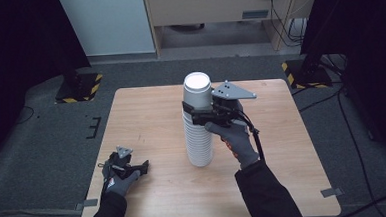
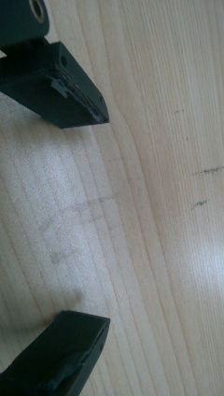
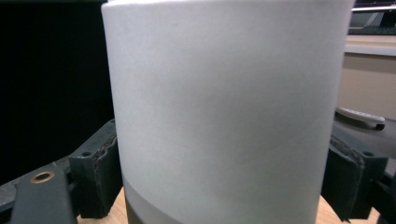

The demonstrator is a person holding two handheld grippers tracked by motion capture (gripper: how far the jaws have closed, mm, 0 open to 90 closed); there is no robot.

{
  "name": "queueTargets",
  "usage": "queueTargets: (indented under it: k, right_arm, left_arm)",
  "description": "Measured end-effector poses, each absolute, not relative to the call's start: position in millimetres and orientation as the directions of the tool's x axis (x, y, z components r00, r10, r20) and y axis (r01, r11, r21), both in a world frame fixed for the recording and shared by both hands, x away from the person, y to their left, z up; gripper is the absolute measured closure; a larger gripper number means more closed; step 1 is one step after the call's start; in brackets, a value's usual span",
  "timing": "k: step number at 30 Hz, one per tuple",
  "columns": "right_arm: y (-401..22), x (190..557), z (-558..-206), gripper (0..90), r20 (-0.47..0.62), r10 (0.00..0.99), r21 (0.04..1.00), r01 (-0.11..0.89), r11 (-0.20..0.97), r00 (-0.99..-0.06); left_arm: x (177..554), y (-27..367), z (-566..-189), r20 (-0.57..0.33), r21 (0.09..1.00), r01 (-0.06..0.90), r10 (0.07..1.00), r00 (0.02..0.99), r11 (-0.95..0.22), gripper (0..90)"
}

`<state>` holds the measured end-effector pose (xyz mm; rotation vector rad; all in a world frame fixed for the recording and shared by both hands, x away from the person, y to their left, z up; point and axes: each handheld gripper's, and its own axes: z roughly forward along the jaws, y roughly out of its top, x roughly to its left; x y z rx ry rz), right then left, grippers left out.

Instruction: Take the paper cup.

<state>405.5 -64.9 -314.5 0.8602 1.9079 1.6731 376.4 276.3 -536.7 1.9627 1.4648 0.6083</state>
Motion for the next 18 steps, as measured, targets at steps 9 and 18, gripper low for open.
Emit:
queueTargets:
  k: [9, 18]
  right_arm:
    - [-65.2, 404.7, -304.6, 15.5, 0.053, 0.708, 0.988, 0.138, 0.063, -0.704]
    - [-67.5, 403.9, -297.0, 15.6, 0.062, 0.7, 0.991, 0.129, 0.043, -0.712]
  left_arm:
    - [376.4, 276.3, -536.7, 0.004, 0.705, 0.68, 0.959, 0.283, -0.204, 2.9]
    - [376.5, 276.1, -536.9, 0.002, 0.707, 0.679, 0.96, 0.281, -0.2, 3.0]
